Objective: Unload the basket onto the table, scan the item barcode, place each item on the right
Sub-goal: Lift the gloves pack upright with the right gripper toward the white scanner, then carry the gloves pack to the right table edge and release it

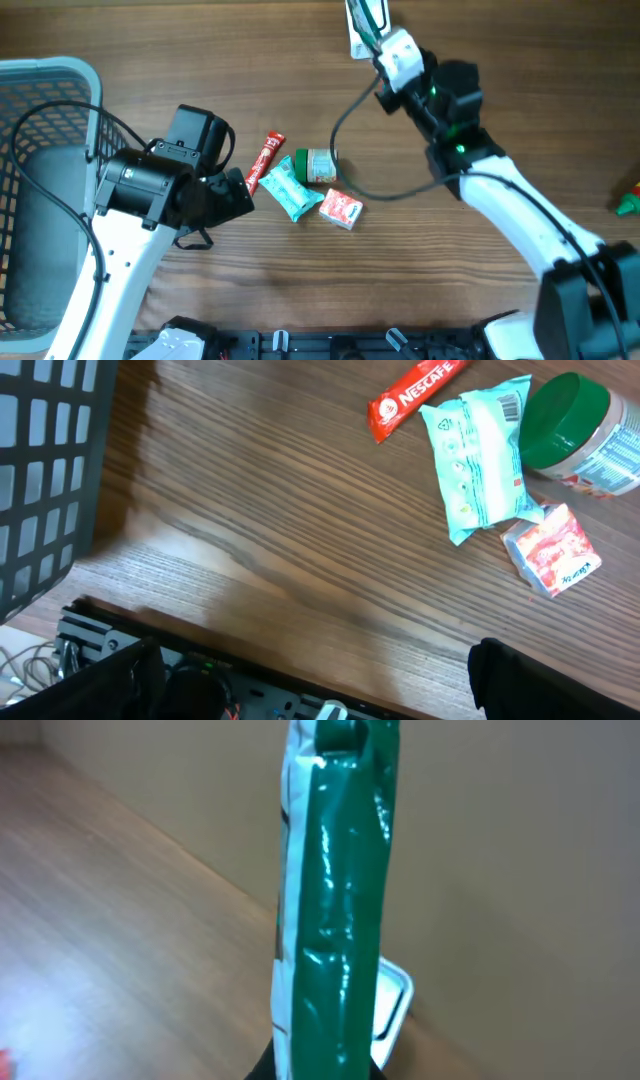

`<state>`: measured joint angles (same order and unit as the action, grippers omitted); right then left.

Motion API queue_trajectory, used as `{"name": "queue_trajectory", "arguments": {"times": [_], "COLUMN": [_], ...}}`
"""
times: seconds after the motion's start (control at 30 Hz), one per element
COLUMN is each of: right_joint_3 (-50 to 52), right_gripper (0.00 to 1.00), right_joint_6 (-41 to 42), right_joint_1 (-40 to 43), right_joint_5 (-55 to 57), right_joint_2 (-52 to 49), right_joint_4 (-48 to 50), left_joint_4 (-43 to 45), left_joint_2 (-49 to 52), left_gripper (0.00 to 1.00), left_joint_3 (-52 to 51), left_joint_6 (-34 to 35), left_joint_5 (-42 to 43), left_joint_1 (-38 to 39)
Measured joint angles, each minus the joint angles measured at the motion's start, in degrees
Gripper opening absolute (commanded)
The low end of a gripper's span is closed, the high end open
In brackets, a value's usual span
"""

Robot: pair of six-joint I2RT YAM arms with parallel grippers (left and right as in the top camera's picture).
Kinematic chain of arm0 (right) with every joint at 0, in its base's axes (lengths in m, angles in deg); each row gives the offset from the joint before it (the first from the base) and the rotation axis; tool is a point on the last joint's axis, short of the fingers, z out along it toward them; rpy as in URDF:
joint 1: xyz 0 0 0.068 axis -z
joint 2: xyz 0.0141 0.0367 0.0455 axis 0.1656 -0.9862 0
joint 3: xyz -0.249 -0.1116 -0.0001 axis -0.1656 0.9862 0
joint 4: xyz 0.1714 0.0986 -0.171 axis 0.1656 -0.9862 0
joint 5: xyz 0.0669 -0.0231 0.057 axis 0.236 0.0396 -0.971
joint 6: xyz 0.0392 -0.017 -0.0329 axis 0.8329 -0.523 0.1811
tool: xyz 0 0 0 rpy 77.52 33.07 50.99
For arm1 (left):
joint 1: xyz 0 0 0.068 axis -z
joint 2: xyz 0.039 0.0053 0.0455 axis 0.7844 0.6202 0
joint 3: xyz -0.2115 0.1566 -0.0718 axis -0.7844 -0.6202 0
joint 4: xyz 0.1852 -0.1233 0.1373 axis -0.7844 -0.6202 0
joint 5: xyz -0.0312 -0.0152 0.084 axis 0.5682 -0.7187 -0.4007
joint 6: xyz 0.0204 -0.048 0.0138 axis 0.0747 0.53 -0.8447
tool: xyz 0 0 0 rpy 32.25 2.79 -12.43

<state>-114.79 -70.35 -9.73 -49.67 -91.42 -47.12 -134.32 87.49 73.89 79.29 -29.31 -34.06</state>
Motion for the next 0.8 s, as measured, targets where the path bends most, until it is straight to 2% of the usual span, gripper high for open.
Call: {"name": "queue_trajectory", "arguments": {"times": [0.13,0.5,0.63,0.8], "right_joint_3": [-10.40,-30.21,-34.27,-34.56], "right_gripper": [0.04,0.04,0.04,0.04], "right_joint_6": [-6.32,-17.70,-20.22,-21.68], "right_joint_1": [1.38,1.75,1.68,1.22], "right_joint_5": [2.27,7.96,8.31,8.31], "right_joint_2": [-9.05,-31.63,-35.67,-37.57], "right_joint_4": [0.09,0.11,0.46,1.27], "left_joint_4": [0.09,0.00,0.02,0.02], "left_joint_2": [-0.04,-0.04,-0.04,-0.04], "left_gripper": [1.00,1.00,1.00,1.00], "left_joint_3": [0.00,0.00,0.00,0.00], "left_joint_6": [0.00,0.00,0.00,0.00], "left_joint_5": [0.02,0.02,0.02,0.02], "left_joint_1": [0.00,0.00,0.00,0.00]}}
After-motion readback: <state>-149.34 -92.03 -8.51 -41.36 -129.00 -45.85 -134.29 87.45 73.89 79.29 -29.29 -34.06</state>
